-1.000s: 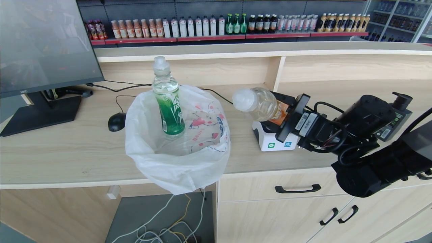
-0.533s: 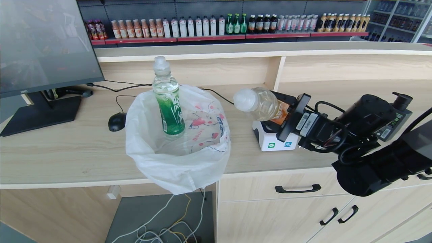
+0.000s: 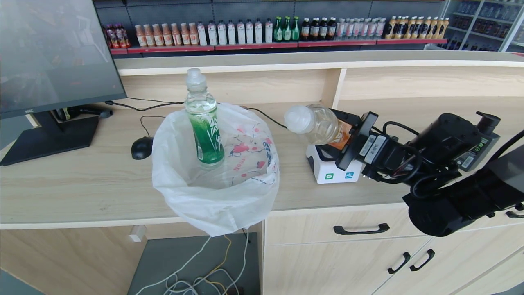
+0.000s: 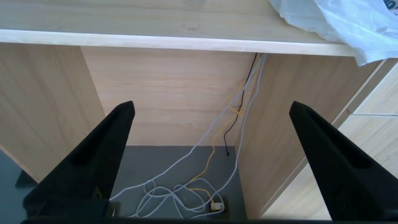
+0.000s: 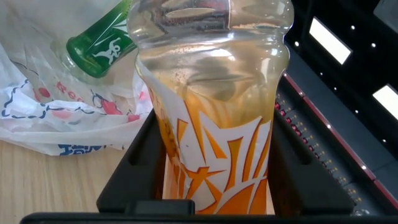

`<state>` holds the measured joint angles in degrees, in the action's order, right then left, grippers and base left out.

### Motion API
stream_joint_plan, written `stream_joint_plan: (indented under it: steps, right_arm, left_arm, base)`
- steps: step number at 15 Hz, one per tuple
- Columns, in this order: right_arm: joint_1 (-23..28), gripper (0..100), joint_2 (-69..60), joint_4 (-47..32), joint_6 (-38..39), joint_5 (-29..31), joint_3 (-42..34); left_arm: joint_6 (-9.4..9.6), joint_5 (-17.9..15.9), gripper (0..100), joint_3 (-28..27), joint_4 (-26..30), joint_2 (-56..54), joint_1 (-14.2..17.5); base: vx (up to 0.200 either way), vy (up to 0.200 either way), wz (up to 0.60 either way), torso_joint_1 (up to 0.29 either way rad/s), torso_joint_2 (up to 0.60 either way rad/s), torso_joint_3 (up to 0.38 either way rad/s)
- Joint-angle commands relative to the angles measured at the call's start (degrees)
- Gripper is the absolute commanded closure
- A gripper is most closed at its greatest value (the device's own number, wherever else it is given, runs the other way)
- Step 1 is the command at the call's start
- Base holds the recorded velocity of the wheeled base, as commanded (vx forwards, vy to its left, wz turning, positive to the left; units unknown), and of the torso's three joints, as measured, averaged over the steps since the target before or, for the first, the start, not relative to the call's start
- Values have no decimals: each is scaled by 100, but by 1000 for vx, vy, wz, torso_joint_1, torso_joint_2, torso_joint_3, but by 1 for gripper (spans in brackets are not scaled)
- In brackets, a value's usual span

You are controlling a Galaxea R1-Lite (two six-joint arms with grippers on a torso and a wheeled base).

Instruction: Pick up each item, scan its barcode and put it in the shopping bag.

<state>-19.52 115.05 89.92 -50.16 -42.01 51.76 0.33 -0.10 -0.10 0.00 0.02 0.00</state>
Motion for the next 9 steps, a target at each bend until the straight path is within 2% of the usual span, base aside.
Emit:
stream_joint_plan:
  steps: [1, 9]
  right_arm:
    - [-8, 100, -18, 8, -2, 0, -26]
    - [-35, 100, -62, 8, 7, 0, -8]
  left_arm:
    - [2, 1, 0, 1, 0, -2, 0]
    - [2, 1, 0, 1, 0, -2, 0]
  base:
    - [0, 0, 0, 0, 0, 0]
    - [0, 0, 0, 0, 0, 0]
